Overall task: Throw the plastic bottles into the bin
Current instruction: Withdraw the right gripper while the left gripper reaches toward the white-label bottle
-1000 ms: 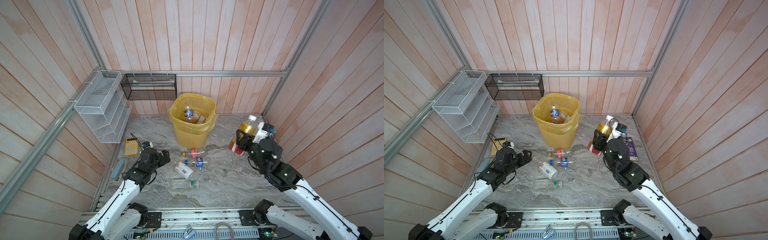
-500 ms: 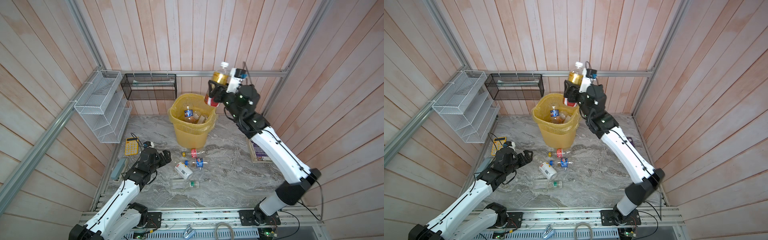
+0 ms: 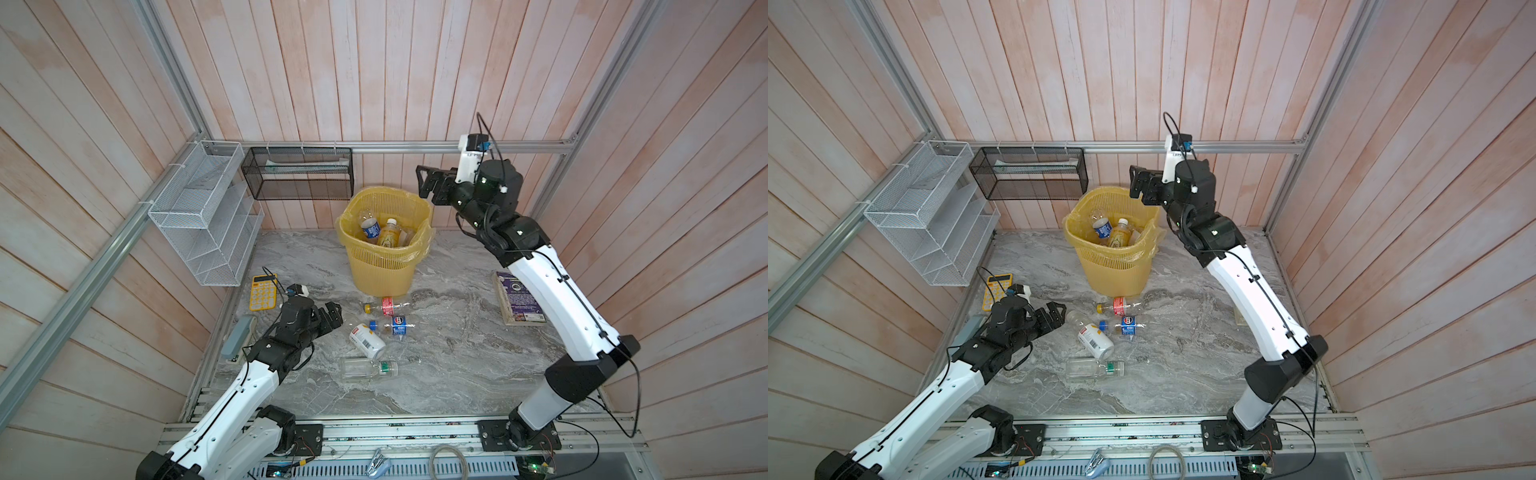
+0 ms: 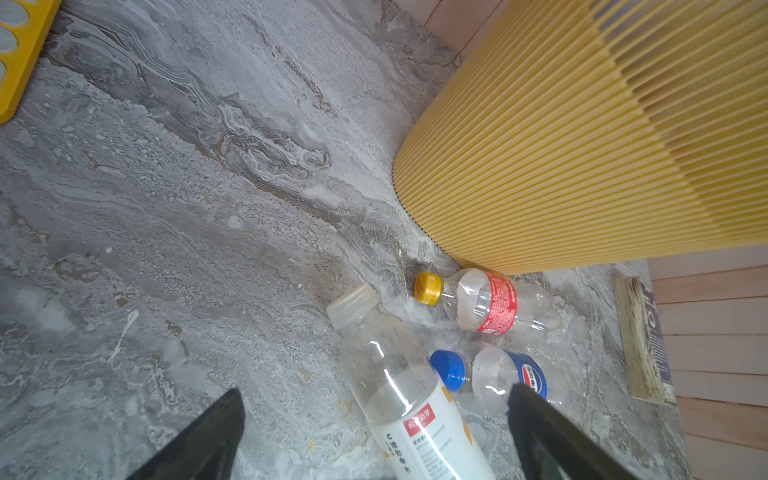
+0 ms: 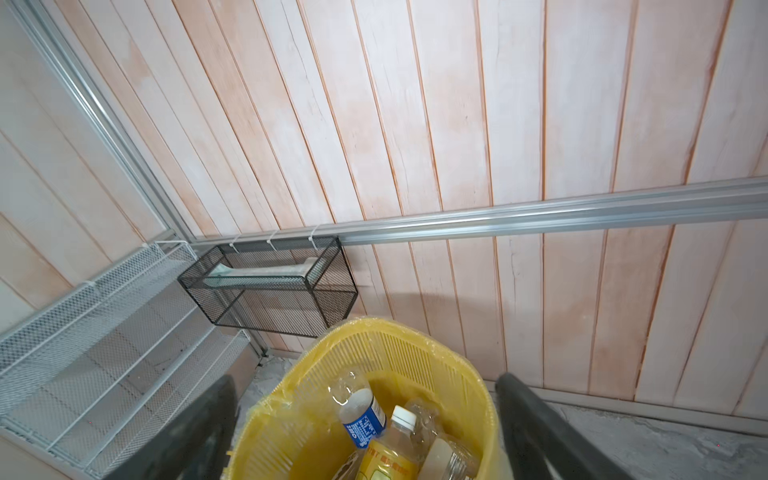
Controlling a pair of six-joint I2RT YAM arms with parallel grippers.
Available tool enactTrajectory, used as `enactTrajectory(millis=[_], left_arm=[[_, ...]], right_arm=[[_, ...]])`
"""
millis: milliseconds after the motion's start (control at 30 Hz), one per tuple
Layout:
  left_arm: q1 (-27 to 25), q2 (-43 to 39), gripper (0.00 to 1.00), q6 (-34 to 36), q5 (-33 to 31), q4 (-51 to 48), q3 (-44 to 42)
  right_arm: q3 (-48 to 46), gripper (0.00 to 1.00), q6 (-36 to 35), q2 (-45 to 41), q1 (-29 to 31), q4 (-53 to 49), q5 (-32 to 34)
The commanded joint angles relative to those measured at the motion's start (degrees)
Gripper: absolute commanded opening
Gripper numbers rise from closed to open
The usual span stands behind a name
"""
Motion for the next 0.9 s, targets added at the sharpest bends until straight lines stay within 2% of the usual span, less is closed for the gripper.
enactTrajectory(millis=[0, 200, 400, 467, 633, 867], left_arm=[[-1.58, 0.23, 1.0, -1.6, 0.3, 0.07, 0.77], [-6.59, 3.88, 1.0, -5.22, 0.54, 1.85, -0.25], [-10.41, 8.39, 1.0, -8.92, 3.06, 5.21, -1.69], [-11.78, 10.09, 1.0, -10.33, 3.78, 5.82, -1.72], [-12.84, 12.92, 1.0, -13.34, 4.94, 9.18, -2.73], [-12.82, 17.26, 1.0, -14.44, 4.75, 10.35, -1.67]], right_arm=[[-6.54, 0.97, 0.03, -1.62, -0.62, 2.68, 1.1], [-28.87, 0.98, 5.27, -11.87, -4.2, 9.36, 1.34], [-52.38, 0.99, 12.07, -22.72, -8.06, 12.36, 1.13], [-57.59, 0.99, 13.68, -25.47, -8.94, 11.64, 1.55], [-66.3, 0.99, 15.94, -31.55, -10.14, 9.06, 3.07], [-71.75, 0.99, 17.88, -38.53, -12.45, 6.64, 5.61]])
